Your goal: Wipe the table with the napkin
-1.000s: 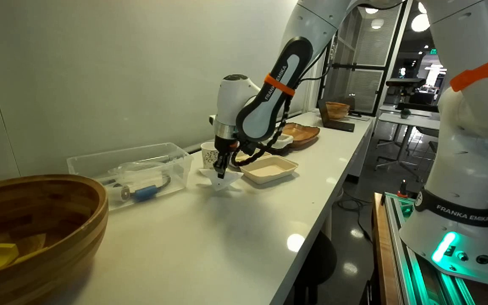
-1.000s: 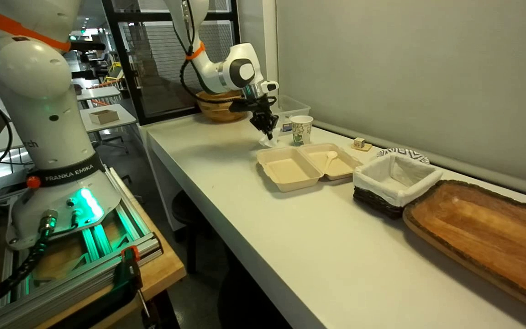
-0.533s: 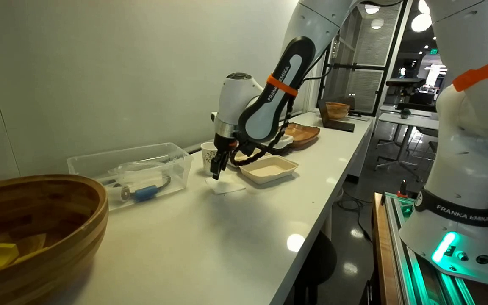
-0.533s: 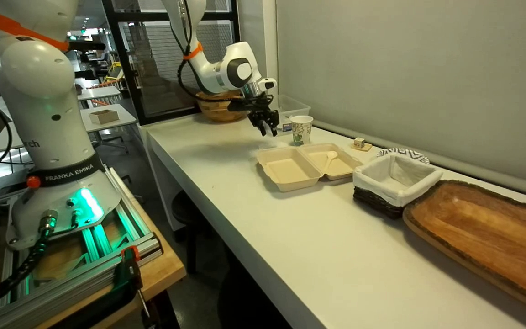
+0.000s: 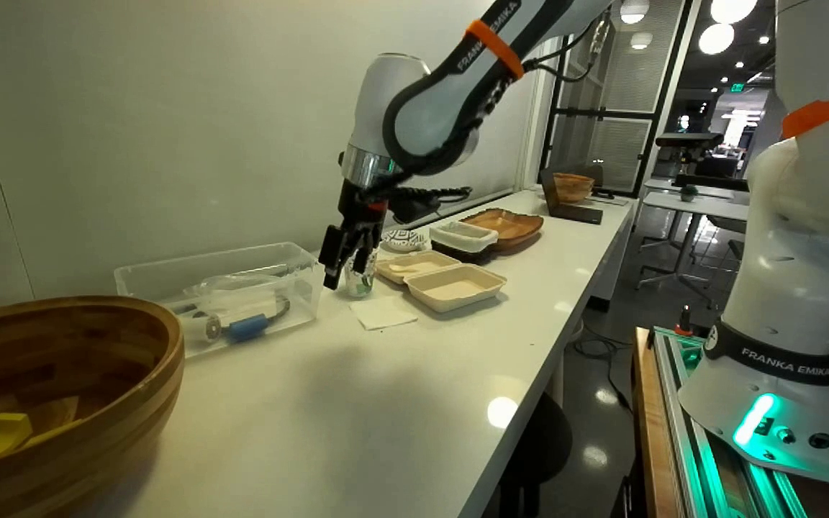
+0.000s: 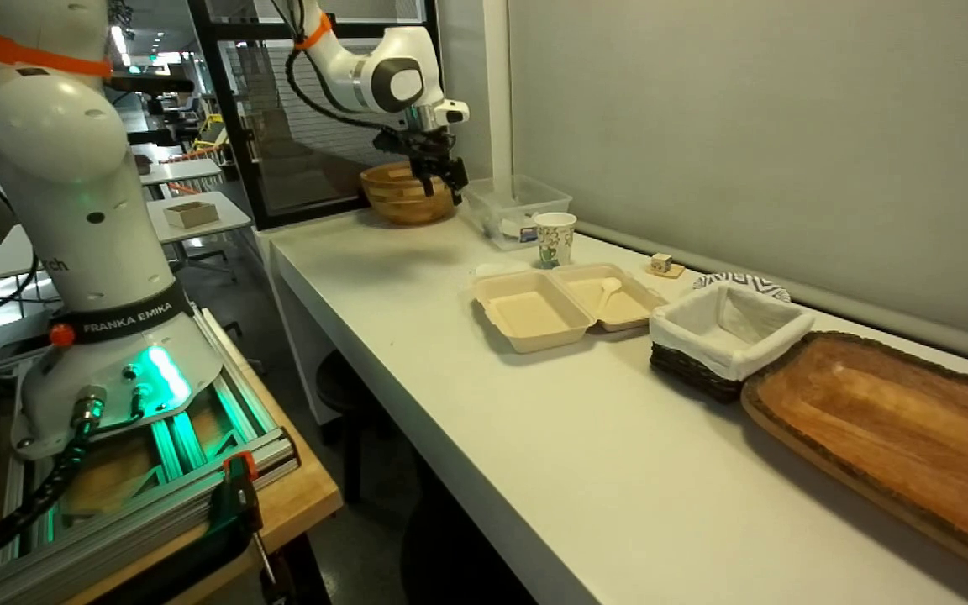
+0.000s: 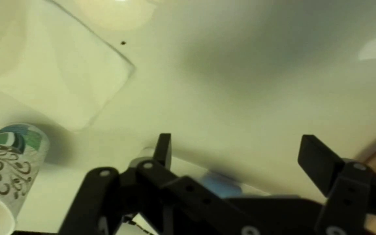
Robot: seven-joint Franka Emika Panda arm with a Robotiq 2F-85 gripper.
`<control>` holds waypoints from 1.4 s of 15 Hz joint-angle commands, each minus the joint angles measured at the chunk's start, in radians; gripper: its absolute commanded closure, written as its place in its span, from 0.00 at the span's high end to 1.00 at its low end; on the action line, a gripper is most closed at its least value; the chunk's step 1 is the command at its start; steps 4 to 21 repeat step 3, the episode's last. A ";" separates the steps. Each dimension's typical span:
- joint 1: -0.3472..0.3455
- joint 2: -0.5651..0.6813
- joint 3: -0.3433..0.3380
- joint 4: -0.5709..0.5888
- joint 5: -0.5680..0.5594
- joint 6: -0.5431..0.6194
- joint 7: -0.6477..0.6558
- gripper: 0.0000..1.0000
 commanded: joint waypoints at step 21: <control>-0.047 -0.057 0.072 -0.012 0.103 -0.058 -0.072 1.00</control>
